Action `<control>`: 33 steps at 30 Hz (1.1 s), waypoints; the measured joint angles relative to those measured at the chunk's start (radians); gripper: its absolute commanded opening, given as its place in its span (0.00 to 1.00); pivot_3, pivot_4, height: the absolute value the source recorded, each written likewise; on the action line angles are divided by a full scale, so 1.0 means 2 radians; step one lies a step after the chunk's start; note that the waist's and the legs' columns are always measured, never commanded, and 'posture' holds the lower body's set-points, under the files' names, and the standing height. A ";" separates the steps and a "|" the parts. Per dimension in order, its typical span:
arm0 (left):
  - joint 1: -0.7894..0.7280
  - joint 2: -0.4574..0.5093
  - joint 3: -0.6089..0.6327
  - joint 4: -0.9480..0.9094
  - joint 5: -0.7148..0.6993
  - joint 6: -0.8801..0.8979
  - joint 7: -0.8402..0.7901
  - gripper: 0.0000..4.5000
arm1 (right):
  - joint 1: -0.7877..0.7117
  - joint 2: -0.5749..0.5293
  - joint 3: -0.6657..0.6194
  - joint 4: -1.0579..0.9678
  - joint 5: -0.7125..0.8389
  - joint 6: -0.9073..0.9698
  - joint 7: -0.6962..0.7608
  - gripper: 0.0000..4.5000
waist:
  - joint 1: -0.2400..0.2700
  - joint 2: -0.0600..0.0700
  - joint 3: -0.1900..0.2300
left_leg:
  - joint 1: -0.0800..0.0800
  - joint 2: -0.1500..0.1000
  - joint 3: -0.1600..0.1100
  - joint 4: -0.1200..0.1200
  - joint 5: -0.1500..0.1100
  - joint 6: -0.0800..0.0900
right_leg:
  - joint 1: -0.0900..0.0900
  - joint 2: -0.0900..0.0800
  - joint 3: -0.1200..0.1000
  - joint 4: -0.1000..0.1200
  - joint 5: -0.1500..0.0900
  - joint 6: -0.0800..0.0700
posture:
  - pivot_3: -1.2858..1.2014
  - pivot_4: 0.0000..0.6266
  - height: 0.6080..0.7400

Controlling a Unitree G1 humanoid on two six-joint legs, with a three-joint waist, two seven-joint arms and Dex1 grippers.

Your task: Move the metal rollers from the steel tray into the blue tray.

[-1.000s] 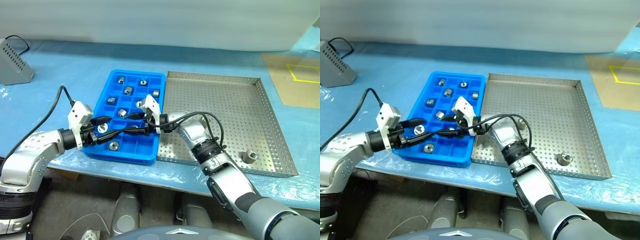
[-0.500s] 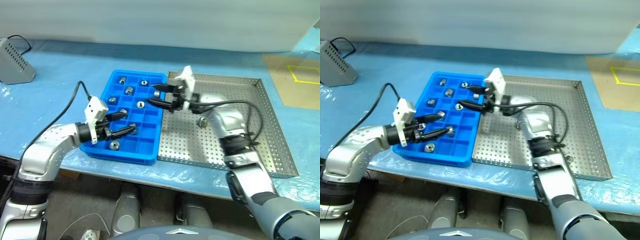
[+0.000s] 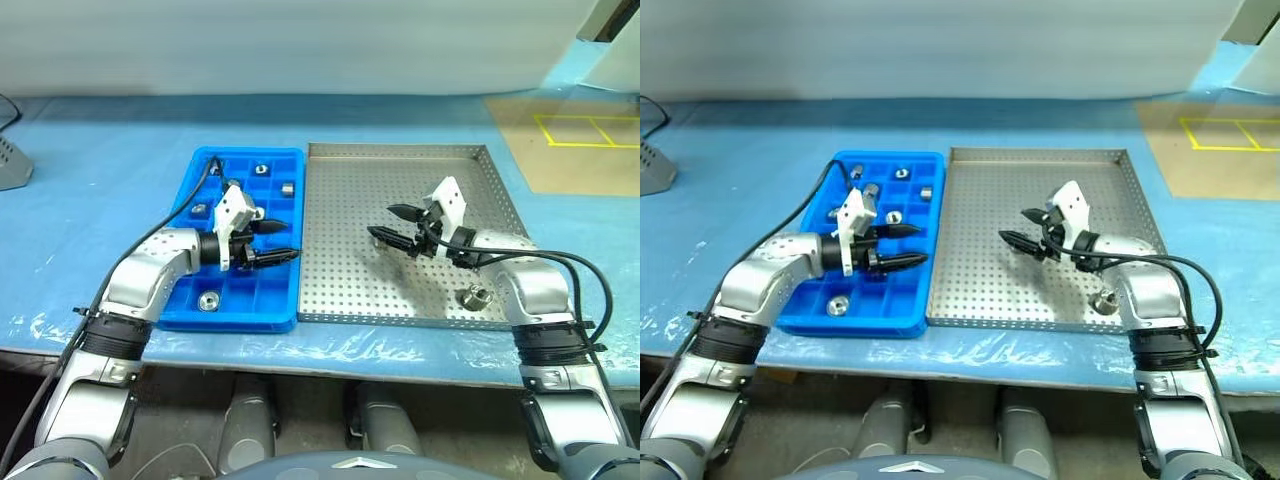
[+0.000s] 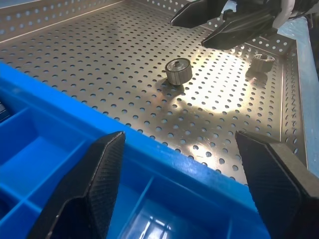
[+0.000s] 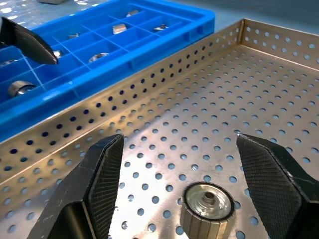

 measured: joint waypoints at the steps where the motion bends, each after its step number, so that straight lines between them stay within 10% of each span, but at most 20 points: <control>1: -0.002 0.000 0.000 0.002 0.002 -0.001 -0.004 0.83 | 0.000 0.002 0.001 0.018 -0.006 -0.008 -0.005 0.82 | 0.000 0.000 0.000 | 0.000 0.000 0.000 0.000 0.000 0.000 | 0.000 0.000 0.000 0.000 0.000 0.000 | 0.45 0.24 1.00; 15: 0.013 0.008 0.005 -0.001 0.008 0.007 -0.005 0.83 | -0.033 0.037 0.005 0.198 -0.047 -0.115 -0.022 0.82 | -0.001 0.000 0.000 | 0.002 0.000 0.000 0.004 -0.002 0.003 | 0.004 0.000 0.000 0.000 0.000 0.000 | 0.46 0.24 1.00; 22: 0.026 0.010 0.010 -0.010 0.008 0.014 -0.001 0.83 | -0.043 0.051 0.009 0.211 -0.057 -0.124 -0.031 0.39 | 0.000 0.000 0.000 | 0.002 0.000 0.000 0.004 -0.002 0.003 | 0.005 0.000 0.000 0.000 0.000 0.000 | 0.47 0.24 1.00; 33: 0.039 0.026 0.027 -0.026 0.006 0.025 0.005 0.83 | -0.050 0.060 0.010 0.177 -0.051 -0.101 -0.019 0.39 | 0.003 0.000 0.000 | 0.002 0.000 0.000 0.004 -0.002 0.003 | 0.004 0.000 0.000 -0.001 0.000 0.000 | 0.48 0.24 1.00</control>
